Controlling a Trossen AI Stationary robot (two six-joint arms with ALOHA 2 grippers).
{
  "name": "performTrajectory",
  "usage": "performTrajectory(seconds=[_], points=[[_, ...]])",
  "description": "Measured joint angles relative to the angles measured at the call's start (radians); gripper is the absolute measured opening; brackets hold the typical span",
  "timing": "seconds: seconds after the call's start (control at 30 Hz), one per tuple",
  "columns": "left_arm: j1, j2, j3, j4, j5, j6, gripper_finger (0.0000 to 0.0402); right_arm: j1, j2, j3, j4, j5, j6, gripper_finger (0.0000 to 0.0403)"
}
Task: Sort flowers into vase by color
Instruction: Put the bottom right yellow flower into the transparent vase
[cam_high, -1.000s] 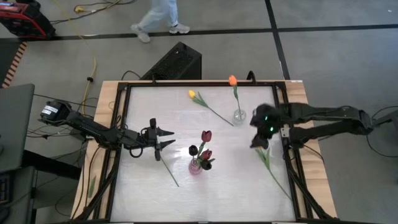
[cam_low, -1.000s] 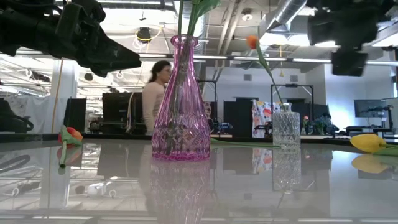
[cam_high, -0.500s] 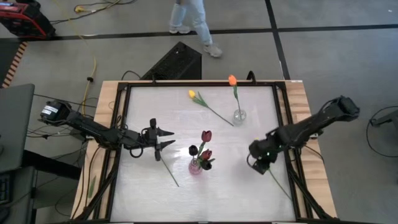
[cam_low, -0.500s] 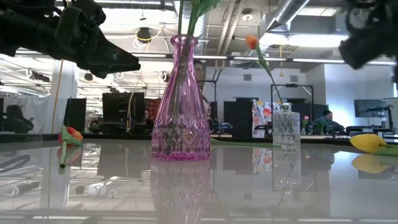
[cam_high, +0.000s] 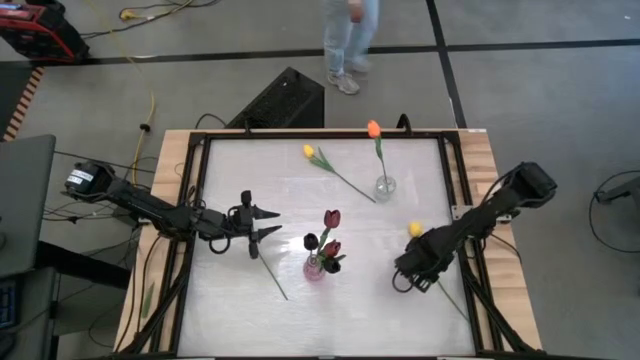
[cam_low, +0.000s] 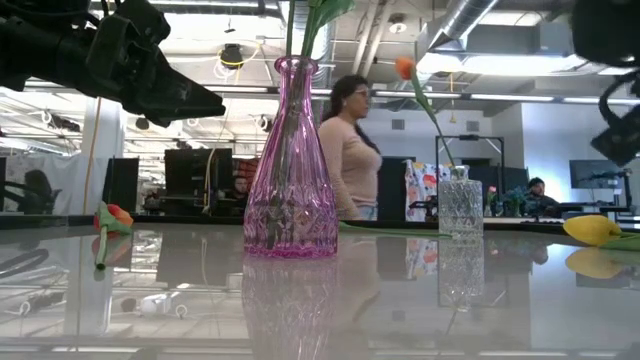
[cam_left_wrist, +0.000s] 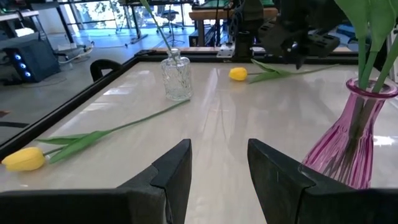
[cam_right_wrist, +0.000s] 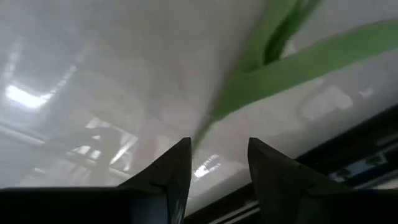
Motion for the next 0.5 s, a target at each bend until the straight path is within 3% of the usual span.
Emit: performTrajectory(seconds=[0.2,0.5], points=[[0.0,0.0,0.0,-0.002,0.0,-0.008,0.0146,0.0,0.026,-0.012,0.038,-0.007,-0.011,0.0182],[0.0,0.0,0.0,-0.006,0.0,-0.01,0.0146,-0.007,0.011,-0.183,0.269,-0.114,0.001,0.0173]])
